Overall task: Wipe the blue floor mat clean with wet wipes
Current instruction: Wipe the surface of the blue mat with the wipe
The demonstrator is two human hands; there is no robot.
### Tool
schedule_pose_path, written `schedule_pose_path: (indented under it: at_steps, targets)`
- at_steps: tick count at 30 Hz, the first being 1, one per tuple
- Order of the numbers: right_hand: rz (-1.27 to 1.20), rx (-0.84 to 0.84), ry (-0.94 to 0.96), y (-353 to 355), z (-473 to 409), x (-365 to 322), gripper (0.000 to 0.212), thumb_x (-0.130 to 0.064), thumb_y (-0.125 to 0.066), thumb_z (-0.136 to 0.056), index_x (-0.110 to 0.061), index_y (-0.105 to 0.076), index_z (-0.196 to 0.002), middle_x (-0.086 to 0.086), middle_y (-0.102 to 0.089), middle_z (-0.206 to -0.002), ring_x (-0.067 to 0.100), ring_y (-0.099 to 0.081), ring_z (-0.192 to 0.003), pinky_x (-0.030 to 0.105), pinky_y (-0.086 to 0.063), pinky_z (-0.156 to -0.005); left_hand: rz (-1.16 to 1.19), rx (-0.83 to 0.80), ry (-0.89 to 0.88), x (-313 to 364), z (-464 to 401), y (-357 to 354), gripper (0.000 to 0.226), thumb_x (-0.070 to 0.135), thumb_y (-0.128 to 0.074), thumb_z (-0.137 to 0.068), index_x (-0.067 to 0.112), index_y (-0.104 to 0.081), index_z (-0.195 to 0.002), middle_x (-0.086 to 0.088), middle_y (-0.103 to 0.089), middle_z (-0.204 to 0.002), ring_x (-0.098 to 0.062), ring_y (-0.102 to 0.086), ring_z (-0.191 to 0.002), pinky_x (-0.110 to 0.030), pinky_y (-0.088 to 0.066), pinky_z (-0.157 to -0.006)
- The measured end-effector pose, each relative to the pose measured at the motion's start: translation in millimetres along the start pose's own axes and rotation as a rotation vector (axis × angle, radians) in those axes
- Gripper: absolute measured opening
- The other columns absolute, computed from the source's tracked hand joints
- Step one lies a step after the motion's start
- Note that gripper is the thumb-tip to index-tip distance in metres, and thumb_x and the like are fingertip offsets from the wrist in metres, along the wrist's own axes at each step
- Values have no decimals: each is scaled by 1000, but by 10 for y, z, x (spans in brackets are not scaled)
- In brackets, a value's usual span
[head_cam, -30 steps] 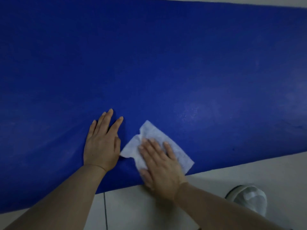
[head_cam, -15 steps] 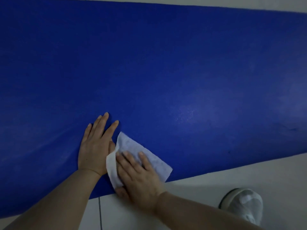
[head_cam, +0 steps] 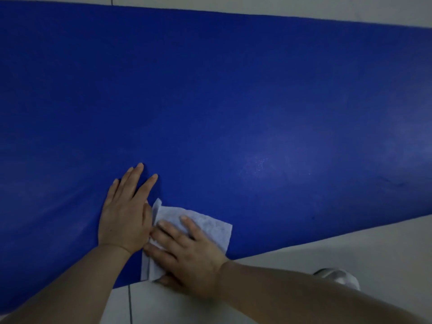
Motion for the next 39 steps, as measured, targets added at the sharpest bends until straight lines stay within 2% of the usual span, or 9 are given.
schedule_pose_path:
  at_steps: [3, 9, 12, 17, 21, 23, 27, 31, 39]
  targets:
    - [-4, 25, 32, -16, 165, 221, 62, -52, -26, -98, -22, -16, -151, 1, -16, -159, 19, -6, -146, 45, 10, -117, 20, 10, -9, -7, 8, 13, 58, 22, -23, -88, 12, -44, -141, -11, -28, -155, -25, -26, -141, -29, -1, -118]
    - [-11, 111, -271, -172, 892, 915, 60, -49, -18, -101, -20, -14, -153, 0, -21, -157, 16, -14, -145, 40, -13, -114, 65, 24, 2, 4, 6, 20, 58, 20, -23, -86, 12, -45, -139, -11, -30, -154, -27, -28, -141, -29, -1, -119]
    - [-9, 150, -346, -191, 939, 935, 60, -49, -15, -101, -19, -8, -152, 0, -19, -157, 16, -15, -145, 40, -15, -112, 62, 24, 7, 22, 2, 21, 58, 20, -23, -86, 11, -46, -139, -11, -30, -154, -27, -28, -140, -29, -1, -119]
    - [-16, 182, -370, -146, 891, 946, 59, -49, -17, -101, -18, -21, -152, -1, -23, -156, 16, -23, -143, 38, -17, -111, 60, 53, 19, 54, 15, 36, 57, 21, -24, -86, 8, -51, -134, -13, -34, -151, -26, -30, -138, -29, -2, -119]
    - [-89, 264, -548, -64, 700, 1110, 56, -43, -12, -103, -13, -25, -149, 3, -26, -154, 17, -24, -142, 37, -18, -111, 155, 236, 121, 267, -123, 104, 29, -3, -57, -78, 2, -67, -105, -18, -50, -134, -30, -40, -128, -52, -22, -114]
    - [-112, 298, -615, -14, 561, 1270, 55, -40, -11, -104, -11, -25, -148, 5, -26, -155, 19, -25, -143, 37, -19, -112, 241, 267, 114, 511, -346, 129, 32, -16, -66, -68, 1, -68, -94, -19, -54, -127, -30, -40, -126, -63, -35, -103]
    - [-123, 352, -672, 41, 360, 1419, 54, -35, -17, -102, -10, -34, -146, 5, -29, -154, 19, -28, -142, 39, -21, -111, 369, 280, 58, 1075, -991, 119, 40, -11, -59, -78, 4, -64, -114, -15, -46, -141, -30, -36, -135, -54, -37, -107]
    - [-121, 401, -692, 50, 310, 1542, 54, -33, -13, -103, -10, -37, -145, 4, -31, -153, 18, -29, -142, 38, -23, -111, 355, 242, 127, 1368, -1589, 88, 50, 2, -45, -93, 12, -42, -142, -7, -16, -159, -22, -8, -148, -33, -4, -120]
    - [-203, 535, -890, 217, 184, 2384, 57, -37, -7, -103, -11, -40, -142, 1, -33, -150, 15, -30, -139, 34, -16, -113, 80, 111, 208, 1460, -2071, 37, 56, 28, -24, -100, 21, -7, -153, -7, 9, -161, -21, 10, -147, -39, 3, -120]
Point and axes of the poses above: each hand's wrist, its own z-axis away from the middle knuckle, its own y-axis out of the back of the hand, x = y × z, the point moved 3 cm from there along -z, towards the middle knuckle
